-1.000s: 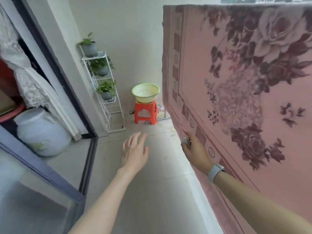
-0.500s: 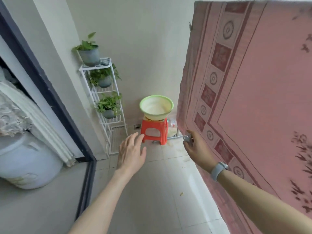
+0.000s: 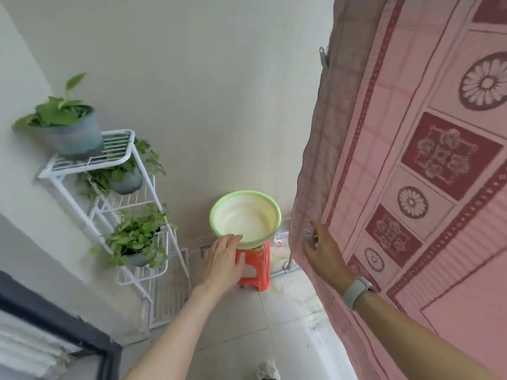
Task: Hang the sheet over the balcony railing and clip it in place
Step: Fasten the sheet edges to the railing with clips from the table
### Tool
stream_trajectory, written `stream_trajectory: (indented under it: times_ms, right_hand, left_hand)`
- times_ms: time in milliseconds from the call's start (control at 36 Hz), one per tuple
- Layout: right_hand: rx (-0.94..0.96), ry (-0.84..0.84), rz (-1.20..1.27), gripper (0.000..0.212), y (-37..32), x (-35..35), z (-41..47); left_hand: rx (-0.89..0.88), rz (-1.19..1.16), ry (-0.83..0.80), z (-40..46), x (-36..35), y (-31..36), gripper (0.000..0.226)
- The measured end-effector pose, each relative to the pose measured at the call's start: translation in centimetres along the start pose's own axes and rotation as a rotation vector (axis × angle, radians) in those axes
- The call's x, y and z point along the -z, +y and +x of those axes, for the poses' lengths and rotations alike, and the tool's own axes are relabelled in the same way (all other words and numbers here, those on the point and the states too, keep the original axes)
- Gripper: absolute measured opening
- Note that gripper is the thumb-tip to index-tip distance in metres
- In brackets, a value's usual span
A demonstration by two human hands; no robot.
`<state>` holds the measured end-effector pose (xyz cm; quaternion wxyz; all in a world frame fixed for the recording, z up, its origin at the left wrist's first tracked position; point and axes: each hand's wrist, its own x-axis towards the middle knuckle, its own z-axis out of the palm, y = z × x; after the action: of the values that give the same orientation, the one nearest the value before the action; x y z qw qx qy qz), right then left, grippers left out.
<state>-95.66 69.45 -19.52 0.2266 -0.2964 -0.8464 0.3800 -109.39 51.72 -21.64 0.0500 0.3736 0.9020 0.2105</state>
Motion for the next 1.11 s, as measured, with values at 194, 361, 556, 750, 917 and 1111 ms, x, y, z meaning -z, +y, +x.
stream_trajectory:
  times_ms: [194, 361, 556, 750, 917, 1111]
  right_hand:
    - [-0.142, 0.018, 0.032, 0.031, 0.3, -1.9, 13.8]
    - [-0.276, 0.116, 0.037, 0.032, 1.8, -2.8, 22.7]
    - [-0.582, 0.241, -0.138, 0.027, 4.1, -5.4, 33.3]
    - [-0.885, 0.323, -0.346, 0.064, 5.9, -8.1, 40.0]
    - [-0.965, 0.444, -0.403, 0.052, 6.7, -8.4, 41.1]
    - [-0.904, 0.535, -0.431, 0.037, 7.5, -7.8, 39.8]
  left_hand:
    - [-0.078, -0.057, -0.073, 15.1, 0.1, -0.9, 0.042]
    - [-0.194, -0.103, -0.186, 26.0, -2.0, -1.6, 0.043]
    - [-0.437, -0.224, -0.292, 39.1, -5.1, -0.8, 0.034]
    - [-0.572, -0.240, -0.408, 46.5, -7.2, -2.9, 0.036]
    - [-0.646, -0.288, -0.499, 50.6, -9.9, -2.0, 0.035]
    - [-0.632, -0.538, -0.593, 53.2, -13.0, 4.0, 0.032]
